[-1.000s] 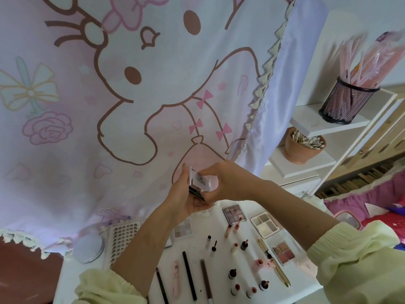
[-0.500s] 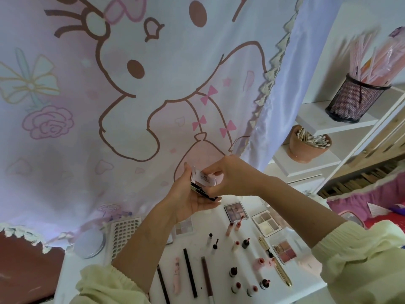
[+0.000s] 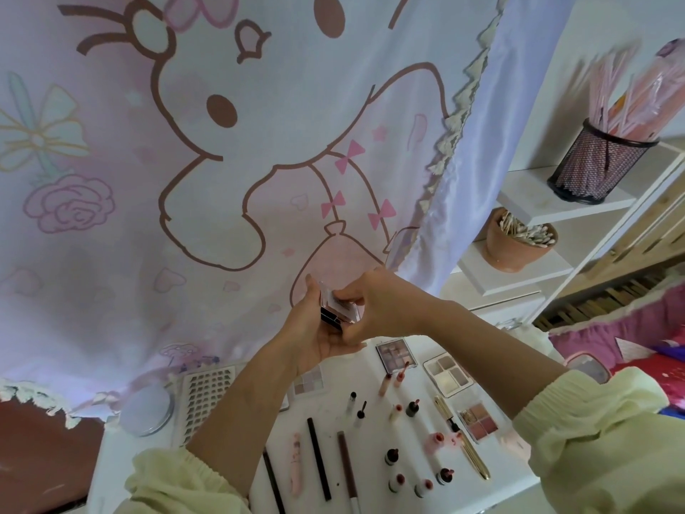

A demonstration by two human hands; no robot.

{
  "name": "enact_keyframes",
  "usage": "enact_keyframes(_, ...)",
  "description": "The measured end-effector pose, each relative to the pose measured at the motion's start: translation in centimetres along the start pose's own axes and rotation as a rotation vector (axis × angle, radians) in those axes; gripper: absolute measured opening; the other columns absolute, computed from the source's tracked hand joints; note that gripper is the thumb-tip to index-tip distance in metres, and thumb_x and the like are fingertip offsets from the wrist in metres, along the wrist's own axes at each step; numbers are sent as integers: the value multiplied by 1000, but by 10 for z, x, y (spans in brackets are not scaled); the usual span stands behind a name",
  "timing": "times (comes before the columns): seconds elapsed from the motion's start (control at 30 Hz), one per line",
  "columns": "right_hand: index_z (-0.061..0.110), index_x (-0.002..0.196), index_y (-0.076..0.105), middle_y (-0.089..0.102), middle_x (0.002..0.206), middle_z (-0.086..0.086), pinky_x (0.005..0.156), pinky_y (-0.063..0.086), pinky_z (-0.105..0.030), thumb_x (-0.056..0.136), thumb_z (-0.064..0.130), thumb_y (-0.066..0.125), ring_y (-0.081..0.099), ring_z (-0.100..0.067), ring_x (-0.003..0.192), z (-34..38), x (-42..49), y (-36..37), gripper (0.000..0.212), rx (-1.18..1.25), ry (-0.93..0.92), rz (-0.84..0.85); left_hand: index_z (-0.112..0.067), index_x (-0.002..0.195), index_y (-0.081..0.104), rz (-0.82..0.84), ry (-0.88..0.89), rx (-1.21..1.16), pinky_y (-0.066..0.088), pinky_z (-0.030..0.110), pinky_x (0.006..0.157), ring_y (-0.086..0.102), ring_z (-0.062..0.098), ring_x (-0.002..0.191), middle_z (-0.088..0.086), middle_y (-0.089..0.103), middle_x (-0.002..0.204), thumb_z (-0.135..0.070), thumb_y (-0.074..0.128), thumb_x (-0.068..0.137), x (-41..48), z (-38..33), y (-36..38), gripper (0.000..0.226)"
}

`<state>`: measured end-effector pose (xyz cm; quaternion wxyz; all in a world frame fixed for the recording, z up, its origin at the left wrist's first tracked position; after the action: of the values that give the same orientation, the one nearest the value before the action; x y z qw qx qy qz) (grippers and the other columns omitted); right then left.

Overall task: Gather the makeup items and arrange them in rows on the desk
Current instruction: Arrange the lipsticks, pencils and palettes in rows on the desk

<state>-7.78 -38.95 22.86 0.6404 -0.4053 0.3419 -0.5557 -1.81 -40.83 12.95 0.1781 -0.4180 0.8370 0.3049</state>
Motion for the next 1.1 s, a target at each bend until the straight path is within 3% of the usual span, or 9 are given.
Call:
enact_keyframes(0.17, 5, 61, 50, 28, 51, -1, 51, 22, -29, 70, 26, 70, 21, -14, 52, 1, 0, 2, 31, 50, -19, -9, -11, 118, 60, 12, -1, -27, 55, 53, 84, 67, 36, 101, 21, 68, 113, -66, 16, 94, 2, 1, -4, 74)
enact_keyframes(0.4, 26, 52, 43, 28, 50, 4, 52, 23, -24, 76, 27, 73, 24, -13, 51, -3, 0, 0, 38, 84, 4, 28, -7, 122, 58, 47, -11, -15, 59, 45, 73, 72, 34, 82, 22, 71, 99, -67, 14, 93, 1, 5, -2, 79)
enact_keyframes(0.57, 13, 70, 62, 55, 59, -5, 57, 42, -38, 72, 40, 77, 42, -17, 52, -10, 0, 2, 31, 28, 28, 14, -12, 110, 62, 94, -16, -2, 59, 45, 73, 72, 33, 85, 19, 72, 99, -66, 15, 94, -3, 3, 7, 74)
enact_keyframes(0.7, 13, 74, 65, 60, 63, -6, 59, 43, -41, 72, 44, 76, 47, -21, 56, -9, -2, -3, 33, 33, 20, 7, -11, 105, 63, 121, -2, -15, 58, 46, 75, 71, 34, 81, 18, 73, 92, -65, 16, 94, -6, 1, 10, 72)
enact_keyframes(0.97, 19, 85, 71, 67, 72, 5, 63, 50, -35, 72, 45, 79, 60, -12, 62, -2, -11, -11, 30, 54, 33, 13, -13, 107, 62, 158, 27, -8, 60, 41, 64, 68, 34, 88, 15, 74, 92, -64, 15, 95, -9, 2, 14, 70)
enact_keyframes(1.1, 18, 87, 71, 66, 71, 6, 59, 45, -29, 73, 42, 80, 57, -10, 60, 2, -12, -13, 29, 57, 28, 0, -15, 106, 61, 175, 31, 1, 60, 40, 62, 71, 33, 82, 14, 74, 89, -63, 15, 95, -9, 3, 13, 68)
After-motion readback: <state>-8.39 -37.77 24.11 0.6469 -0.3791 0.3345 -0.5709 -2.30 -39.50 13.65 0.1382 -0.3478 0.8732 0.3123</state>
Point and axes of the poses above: each hand's wrist, its own x-axis towards the middle knuckle, its own y-axis out of the palm, z = x × y, the point moved 10 cm from there along x, towards the middle knuckle
